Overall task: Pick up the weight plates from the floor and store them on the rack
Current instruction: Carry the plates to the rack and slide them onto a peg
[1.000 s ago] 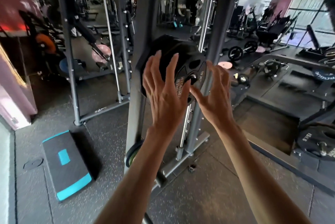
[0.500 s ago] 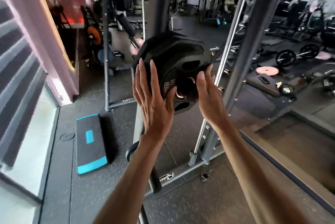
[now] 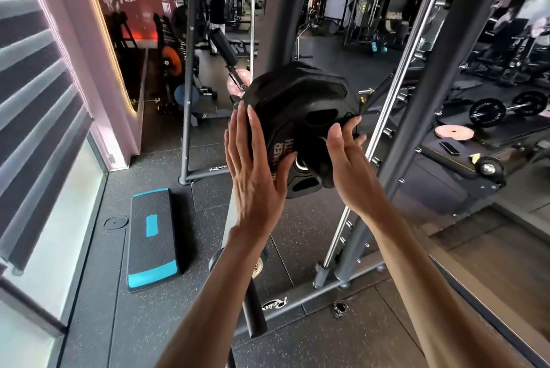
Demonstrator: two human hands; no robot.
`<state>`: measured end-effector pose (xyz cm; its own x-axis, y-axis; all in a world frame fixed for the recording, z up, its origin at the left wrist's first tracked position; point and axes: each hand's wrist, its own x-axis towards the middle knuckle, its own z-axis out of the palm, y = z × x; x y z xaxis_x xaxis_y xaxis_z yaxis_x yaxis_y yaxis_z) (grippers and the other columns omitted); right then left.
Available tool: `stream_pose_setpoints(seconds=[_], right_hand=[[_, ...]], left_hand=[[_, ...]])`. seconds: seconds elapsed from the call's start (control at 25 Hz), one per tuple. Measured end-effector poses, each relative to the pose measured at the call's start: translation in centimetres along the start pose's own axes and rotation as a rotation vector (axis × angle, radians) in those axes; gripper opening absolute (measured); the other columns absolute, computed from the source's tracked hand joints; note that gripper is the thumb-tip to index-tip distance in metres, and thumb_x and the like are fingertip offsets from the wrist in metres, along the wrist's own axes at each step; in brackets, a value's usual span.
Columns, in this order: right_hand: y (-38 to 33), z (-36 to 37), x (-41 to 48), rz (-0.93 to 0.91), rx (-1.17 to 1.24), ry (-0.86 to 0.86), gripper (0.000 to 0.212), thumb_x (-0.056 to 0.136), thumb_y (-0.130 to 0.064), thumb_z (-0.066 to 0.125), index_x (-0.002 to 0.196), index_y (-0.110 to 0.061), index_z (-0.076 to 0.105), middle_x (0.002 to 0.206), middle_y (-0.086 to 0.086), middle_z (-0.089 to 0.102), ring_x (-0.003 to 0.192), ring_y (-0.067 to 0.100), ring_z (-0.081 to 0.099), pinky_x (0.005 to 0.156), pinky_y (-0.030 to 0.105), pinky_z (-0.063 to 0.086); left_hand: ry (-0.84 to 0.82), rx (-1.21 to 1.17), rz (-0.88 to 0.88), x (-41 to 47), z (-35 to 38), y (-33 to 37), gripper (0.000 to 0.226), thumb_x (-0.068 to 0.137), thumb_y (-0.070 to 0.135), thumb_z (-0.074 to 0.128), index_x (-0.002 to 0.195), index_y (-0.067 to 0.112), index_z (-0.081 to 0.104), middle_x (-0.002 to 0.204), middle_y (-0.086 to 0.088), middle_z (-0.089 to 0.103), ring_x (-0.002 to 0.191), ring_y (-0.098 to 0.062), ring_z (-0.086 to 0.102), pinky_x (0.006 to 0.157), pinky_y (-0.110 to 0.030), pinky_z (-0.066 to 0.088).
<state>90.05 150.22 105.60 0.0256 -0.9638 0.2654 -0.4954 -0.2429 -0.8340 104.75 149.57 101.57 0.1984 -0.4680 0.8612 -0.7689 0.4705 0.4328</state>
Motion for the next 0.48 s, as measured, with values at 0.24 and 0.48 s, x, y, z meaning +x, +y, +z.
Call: stream_pose_setpoints(seconds=[0.24, 0.48], right_hand=[[-0.2, -1.1, -0.5, -0.004, -0.083, -0.013, 0.080, 0.099, -0.064, 0.019, 0.159, -0.017, -0.007, 0.166, 0.014, 0.007, 0.152, 0.030, -0.010, 0.123, 0.053, 0.006], [-0.3, -1.4, -0.2, -0.055, -0.093, 0.350, 0.059, 0.098, -0.048, 0.051, 0.147, -0.020, 0.037, 0.137, 0.005, 0.056, 0.124, 0.022, 0.057, 0.102, 0.036, 0.047]], left_hand=[[-0.058, -0.011, -0.031, 0.0, -0.7, 0.0, 0.088, 0.089, 0.036, 0.067, 0.154, 0.000, 0.020, 0.161, -0.016, 0.019, 0.150, -0.028, 0.017, 0.117, -0.051, 0.025], [-0.075, -0.123, -0.095, 0.3, -2.5, 1.0, 0.081, 0.093, 0.034, 0.065, 0.155, 0.006, 0.021, 0.162, -0.011, 0.018, 0.151, -0.024, 0.014, 0.120, -0.050, 0.020]])
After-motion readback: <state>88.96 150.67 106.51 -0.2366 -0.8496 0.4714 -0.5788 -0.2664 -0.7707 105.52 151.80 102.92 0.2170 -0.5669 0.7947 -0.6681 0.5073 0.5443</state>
